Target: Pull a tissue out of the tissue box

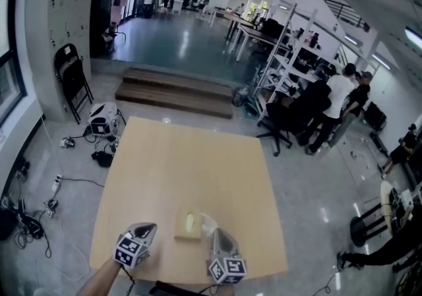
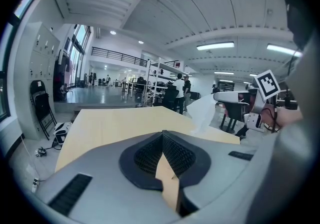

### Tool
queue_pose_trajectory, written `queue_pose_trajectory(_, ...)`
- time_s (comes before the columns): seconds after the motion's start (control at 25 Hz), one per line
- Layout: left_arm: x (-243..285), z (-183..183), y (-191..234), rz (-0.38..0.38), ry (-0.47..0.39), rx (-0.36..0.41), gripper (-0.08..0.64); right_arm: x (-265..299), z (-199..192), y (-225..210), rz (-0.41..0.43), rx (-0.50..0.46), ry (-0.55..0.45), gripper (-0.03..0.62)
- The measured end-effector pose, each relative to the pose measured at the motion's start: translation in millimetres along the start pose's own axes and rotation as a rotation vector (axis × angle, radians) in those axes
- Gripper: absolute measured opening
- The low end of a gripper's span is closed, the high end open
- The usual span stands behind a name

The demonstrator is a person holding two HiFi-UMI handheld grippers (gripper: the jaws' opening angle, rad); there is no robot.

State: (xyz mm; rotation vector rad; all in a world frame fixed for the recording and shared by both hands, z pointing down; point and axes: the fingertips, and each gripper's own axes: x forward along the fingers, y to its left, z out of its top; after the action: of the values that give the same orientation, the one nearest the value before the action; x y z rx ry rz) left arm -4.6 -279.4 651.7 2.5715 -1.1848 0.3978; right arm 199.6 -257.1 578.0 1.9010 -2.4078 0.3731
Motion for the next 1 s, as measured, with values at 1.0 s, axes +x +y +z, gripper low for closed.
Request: queue_pose_trajectory(1.0, -76, 33, -38, -0.007, -0.155, 0.064, 0.008, -121, -10, 48, -0.054, -0.031, -0.074, 0.002)
